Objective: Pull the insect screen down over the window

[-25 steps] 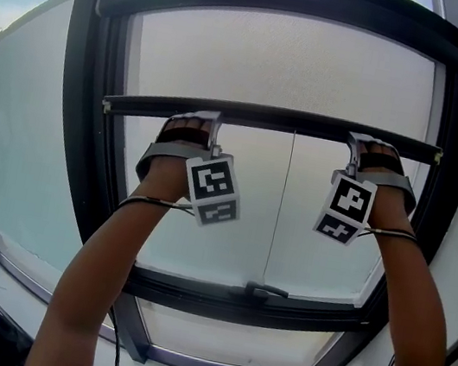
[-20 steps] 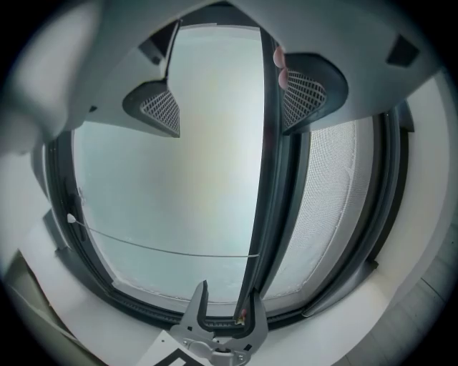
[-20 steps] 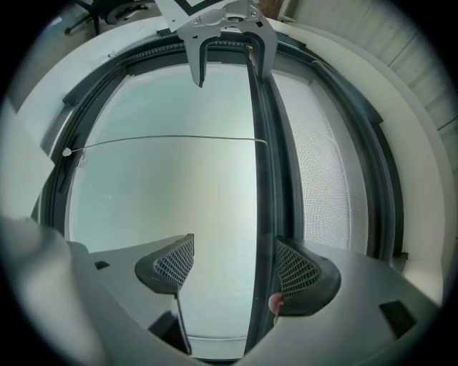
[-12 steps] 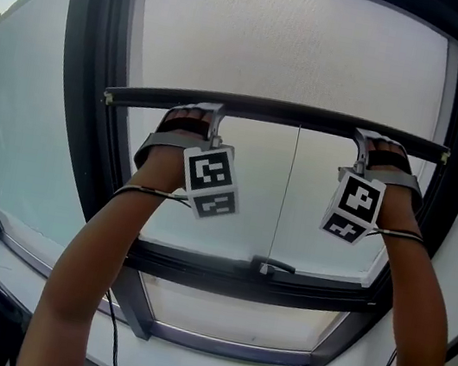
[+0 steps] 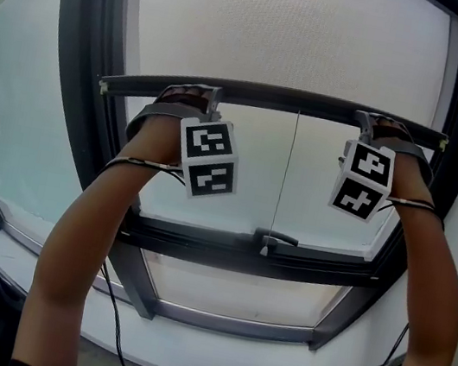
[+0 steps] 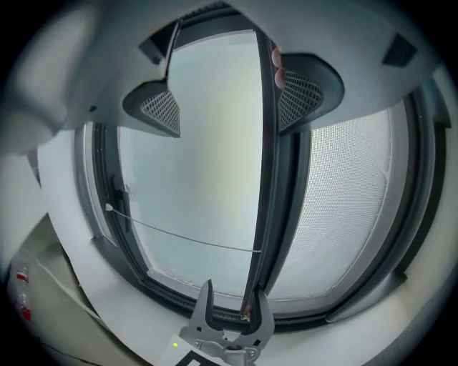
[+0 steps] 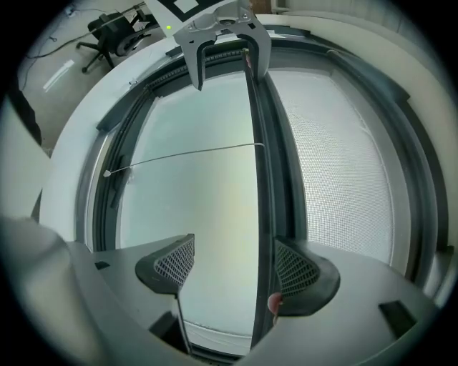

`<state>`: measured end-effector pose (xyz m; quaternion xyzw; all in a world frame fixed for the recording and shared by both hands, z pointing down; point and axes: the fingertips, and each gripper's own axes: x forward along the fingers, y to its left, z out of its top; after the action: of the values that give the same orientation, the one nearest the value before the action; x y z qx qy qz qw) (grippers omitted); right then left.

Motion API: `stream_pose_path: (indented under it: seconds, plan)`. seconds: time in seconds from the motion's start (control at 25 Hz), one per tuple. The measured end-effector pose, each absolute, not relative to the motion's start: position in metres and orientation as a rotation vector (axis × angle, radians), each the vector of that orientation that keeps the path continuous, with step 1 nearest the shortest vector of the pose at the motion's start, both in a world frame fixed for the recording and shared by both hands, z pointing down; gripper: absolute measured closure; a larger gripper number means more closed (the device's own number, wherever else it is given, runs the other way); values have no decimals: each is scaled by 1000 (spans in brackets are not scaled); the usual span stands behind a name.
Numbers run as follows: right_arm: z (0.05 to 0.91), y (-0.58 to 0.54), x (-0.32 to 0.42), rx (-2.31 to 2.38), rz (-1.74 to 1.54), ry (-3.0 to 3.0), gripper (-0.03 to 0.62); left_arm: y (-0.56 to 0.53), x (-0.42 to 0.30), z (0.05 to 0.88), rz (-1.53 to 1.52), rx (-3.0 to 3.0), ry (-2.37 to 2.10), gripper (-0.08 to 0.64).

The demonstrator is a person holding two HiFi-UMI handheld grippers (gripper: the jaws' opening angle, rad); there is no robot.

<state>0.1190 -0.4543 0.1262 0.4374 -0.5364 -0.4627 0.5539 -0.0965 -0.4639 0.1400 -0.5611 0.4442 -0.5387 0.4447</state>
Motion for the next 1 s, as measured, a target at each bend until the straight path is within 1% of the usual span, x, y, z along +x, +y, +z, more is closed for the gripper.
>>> stream_pose_path:
  seconds: [0.16, 0.52, 0.88, 1.0]
  plan:
    - [145, -452, 119, 984, -1046, -1285, 264, -461, -96, 161, -1376, -1452, 1051, 130]
    - [164, -450, 118, 958, -1008, -1304, 264, -459, -97, 180, -1386, -1461, 1034, 130]
    - [179, -453, 117, 1029, -1047, -1273, 264, -461, -98, 194, -1346, -1444, 1067, 130]
    - [199, -455, 120, 1036, -1045, -1271, 264, -463, -96, 215, -1365, -1460, 1049, 130]
